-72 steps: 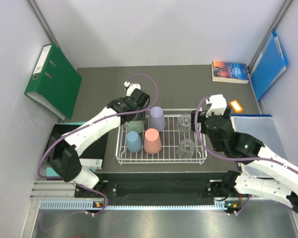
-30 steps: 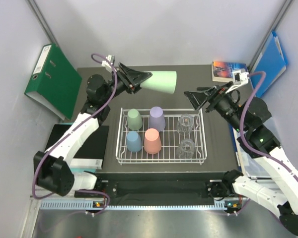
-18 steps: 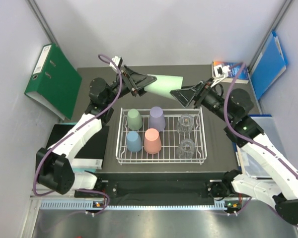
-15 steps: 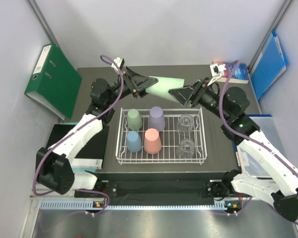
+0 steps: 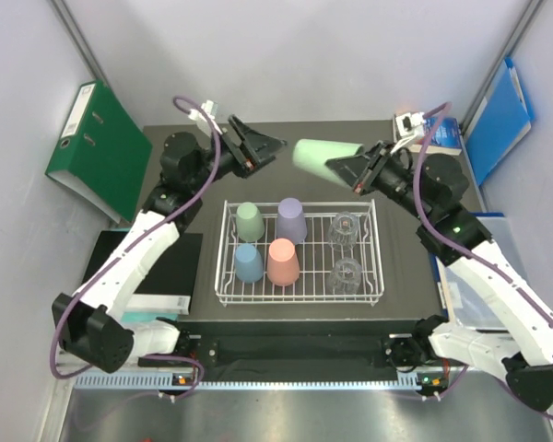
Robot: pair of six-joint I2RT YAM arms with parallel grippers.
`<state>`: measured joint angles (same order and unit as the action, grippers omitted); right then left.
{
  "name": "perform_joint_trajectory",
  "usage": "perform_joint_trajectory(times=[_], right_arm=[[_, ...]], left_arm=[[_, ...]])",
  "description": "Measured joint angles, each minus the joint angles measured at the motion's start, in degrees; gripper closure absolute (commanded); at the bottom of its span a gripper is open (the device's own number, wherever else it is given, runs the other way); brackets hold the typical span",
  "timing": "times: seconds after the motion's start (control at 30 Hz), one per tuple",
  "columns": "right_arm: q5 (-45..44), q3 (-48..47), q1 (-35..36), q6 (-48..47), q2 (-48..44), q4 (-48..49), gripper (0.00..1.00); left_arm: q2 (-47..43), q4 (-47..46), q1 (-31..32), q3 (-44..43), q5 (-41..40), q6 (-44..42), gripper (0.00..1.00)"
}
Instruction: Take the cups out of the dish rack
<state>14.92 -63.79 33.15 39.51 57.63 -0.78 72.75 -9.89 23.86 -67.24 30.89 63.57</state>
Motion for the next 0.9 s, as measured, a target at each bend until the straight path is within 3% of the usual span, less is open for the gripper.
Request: perform_joint_trajectory(times=[0.2, 0.43, 0.7, 0.9], right_arm=[[-19.34, -13.94, -3.78, -6.62, 2.64, -19.47, 1.00], [-40.15, -37.88, -9.57, -9.81, 20.68, -34.10, 1.00], [-41.05, -61.31, -19.65, -6.27, 54.53, -53.81, 1.00], [-39.85, -57.94, -23.50, -5.07, 61.79, -62.14, 1.00]], left_arm=[[-1.68, 18.27, -4.92, -6.67, -17.25, -10.38, 0.01], [-0.42, 34.18, -4.92, -7.72, -32.06, -14.29, 0.01], [4.81, 48.28, -4.94, -8.63, -42.03, -17.31, 0.01], [4.68, 50.01, -4.94, -8.61, -44.72, -19.39, 0.02]])
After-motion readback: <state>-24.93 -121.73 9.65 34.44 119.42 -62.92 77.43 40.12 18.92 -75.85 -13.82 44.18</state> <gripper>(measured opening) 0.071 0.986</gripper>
